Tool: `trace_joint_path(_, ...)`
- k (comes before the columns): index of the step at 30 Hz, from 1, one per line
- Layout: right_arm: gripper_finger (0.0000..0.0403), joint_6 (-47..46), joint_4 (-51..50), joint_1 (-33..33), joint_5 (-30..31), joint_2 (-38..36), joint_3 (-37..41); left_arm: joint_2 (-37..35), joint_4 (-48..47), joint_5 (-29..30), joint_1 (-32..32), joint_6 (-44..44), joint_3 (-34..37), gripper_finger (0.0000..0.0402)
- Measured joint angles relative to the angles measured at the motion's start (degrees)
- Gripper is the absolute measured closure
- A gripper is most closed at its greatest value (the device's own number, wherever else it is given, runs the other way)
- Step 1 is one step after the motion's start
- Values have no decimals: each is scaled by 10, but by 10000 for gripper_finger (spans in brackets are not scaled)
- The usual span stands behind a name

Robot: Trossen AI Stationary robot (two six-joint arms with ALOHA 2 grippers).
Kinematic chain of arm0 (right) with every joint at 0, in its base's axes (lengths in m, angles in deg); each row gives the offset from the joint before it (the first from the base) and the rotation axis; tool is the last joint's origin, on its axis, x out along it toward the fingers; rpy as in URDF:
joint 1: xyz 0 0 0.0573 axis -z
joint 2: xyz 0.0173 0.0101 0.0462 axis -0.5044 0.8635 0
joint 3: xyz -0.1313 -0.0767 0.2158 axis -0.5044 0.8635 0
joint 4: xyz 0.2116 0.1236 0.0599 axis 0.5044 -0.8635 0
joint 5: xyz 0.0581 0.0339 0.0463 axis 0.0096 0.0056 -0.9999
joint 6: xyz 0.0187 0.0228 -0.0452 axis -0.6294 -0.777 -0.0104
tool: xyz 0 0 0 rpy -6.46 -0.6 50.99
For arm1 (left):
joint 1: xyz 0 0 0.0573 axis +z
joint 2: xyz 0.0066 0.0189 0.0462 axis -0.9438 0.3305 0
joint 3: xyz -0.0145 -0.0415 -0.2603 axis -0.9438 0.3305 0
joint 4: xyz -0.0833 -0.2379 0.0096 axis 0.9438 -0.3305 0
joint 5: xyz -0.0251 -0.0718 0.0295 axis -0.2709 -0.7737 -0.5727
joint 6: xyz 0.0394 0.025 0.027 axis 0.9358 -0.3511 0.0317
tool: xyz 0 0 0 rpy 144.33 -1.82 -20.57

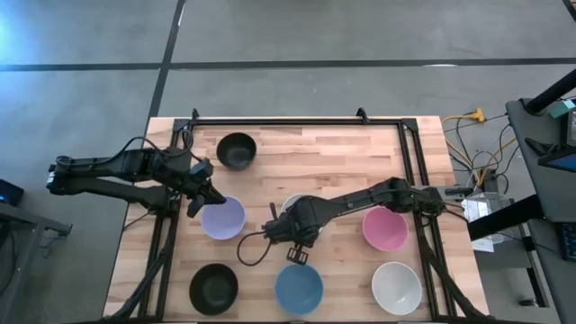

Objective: Nest bowls inside each other
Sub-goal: Stack the top white bowl into the green bowl

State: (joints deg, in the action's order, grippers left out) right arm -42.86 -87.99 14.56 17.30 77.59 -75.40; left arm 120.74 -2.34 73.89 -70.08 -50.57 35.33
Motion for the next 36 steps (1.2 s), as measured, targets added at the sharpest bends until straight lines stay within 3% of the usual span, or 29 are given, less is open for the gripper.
trace_joint_path(9, 394, -11, 4, 0, 10, -16, -8, -5, 0, 0, 0, 0, 0, 402)
trace_joint_path(16, 394, -31, 18, 2, 114, -82, -4, -7, 0, 0, 0, 0, 0, 402)
trace_joint_path(19, 394, -23, 49, 14, 123, -115, 23, -6, 0, 0, 0, 0, 0, 402)
trace_joint_path(23, 395, 1, 113, 41, 99, -163, 116, 0, 0, 3, 0, 0, 0, 402)
trace_joint_path(30, 395, 1, 239, 100, 58, -292, 355, 4, 7, 5, 0, -15, 0, 402)
trace_joint_path(36, 395, 4, 356, 135, 45, -375, 467, 13, 19, 7, 0, -15, 0, 402)
